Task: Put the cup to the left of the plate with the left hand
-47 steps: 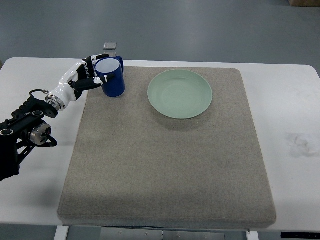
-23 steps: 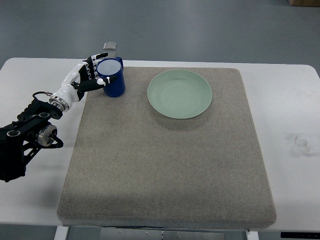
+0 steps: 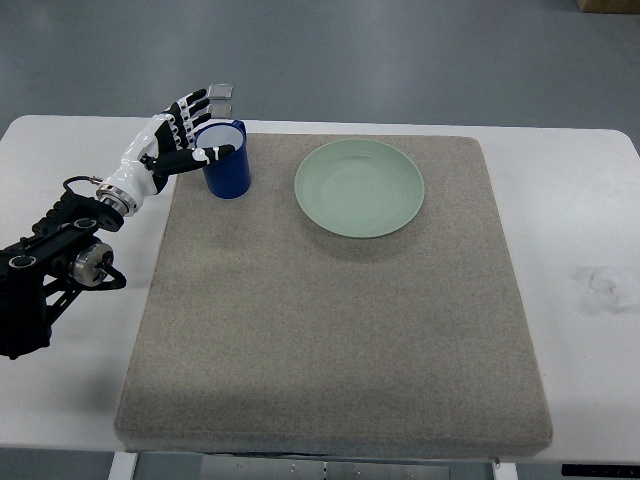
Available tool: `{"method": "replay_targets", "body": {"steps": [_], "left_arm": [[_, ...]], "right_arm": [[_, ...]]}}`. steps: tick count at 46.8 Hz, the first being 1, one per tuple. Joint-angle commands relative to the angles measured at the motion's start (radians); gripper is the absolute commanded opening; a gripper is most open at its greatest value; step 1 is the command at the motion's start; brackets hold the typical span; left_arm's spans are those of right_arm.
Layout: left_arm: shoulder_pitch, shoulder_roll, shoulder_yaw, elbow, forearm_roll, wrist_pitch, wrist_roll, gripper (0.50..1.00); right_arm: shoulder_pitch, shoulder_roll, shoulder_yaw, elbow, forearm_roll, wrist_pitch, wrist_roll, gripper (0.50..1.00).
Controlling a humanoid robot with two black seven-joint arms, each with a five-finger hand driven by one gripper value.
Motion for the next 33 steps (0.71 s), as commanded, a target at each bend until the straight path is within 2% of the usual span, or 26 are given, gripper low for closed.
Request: {"method": "replay_targets", "body": {"steps": [1,12,26,33], "left_arm": [[0.001,0.007,-0.048,-0.002,0.000,-0.009,0.000,0.996],[0.001,0.027,-0.178,0.000,-0.001,-0.012,0.002,0.996],[-0.010,0.022,-0.183,0.000,-0.020,-0.012,0.002,0.996],[-0.024,0.024,-0.184,0.009,-0.031,-0.038,0.002,0.996]], "right_arm": [[0.000,0.000,0.000,-0.001,0.000,0.001,0.000,0.932],[0.000,0.000,0.000,-0.001,0.000,-0.001,0.000,0.932],[0.000,0.000,0.000,-0.001,0.000,0.001,0.000,0.932],[0.000,0.000,0.000,-0.001,0.000,0.001,0.000,0.932]]}}
